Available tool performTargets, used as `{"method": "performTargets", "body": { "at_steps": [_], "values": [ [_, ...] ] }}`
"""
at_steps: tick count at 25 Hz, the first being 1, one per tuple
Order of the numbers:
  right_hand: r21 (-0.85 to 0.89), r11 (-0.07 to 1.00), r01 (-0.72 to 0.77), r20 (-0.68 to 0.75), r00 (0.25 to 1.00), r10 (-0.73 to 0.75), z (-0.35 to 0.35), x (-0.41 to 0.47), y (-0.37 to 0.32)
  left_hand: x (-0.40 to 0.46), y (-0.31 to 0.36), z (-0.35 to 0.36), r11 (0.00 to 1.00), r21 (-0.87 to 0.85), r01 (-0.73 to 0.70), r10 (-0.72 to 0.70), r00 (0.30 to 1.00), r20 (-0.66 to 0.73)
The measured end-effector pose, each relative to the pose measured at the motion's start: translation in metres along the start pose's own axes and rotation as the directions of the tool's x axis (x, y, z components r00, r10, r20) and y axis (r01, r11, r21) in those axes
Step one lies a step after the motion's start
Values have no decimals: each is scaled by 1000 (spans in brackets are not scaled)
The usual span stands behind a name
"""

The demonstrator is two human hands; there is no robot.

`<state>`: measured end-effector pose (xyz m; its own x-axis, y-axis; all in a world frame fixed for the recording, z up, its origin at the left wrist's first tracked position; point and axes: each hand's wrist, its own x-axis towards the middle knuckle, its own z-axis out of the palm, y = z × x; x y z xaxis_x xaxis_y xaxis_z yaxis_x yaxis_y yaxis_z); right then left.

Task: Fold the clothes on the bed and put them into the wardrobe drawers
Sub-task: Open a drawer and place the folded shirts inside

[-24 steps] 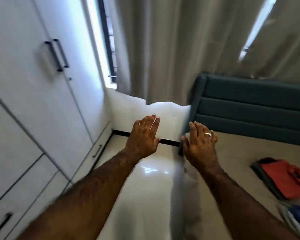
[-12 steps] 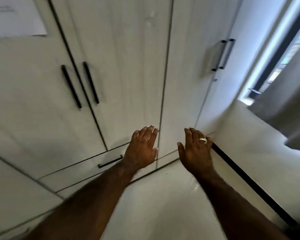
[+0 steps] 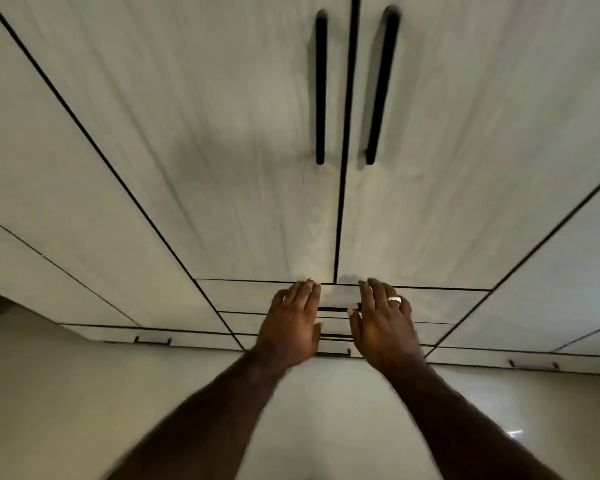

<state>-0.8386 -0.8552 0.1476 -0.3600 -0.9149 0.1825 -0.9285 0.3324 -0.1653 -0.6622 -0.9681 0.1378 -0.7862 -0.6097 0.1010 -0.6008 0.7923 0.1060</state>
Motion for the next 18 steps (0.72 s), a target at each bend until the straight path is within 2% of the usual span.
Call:
{"method": "performTargets", "body": {
  "at_steps": [1, 5, 8, 11, 15, 18],
  "values": [
    [13, 1000, 26, 27, 999, -26, 42, 17, -3, 7, -18, 33, 1000, 0, 26, -26, 999, 20],
    [-11, 996, 86, 154, 985, -83, 145, 42, 3, 39, -36, 117, 999, -50, -5, 7, 999, 36],
    [-23, 994, 105, 211, 972, -98, 207, 51, 15, 57, -50, 173, 999, -40, 23, -19, 996, 83],
    [-42, 994, 102, 194, 977, -92, 246, 54, 26, 58, -60, 211, 999, 7, 41, -42, 993, 110],
    [-13, 997, 71, 155, 986, -68, 264, 65, 22, 63, -68, 232, 993, -34, 114, -112, 993, 43],
    [-11, 998, 66, 161, 985, -63, 269, 61, 22, 61, -67, 238, 992, -44, 121, -118, 991, 58]
  ]
}}
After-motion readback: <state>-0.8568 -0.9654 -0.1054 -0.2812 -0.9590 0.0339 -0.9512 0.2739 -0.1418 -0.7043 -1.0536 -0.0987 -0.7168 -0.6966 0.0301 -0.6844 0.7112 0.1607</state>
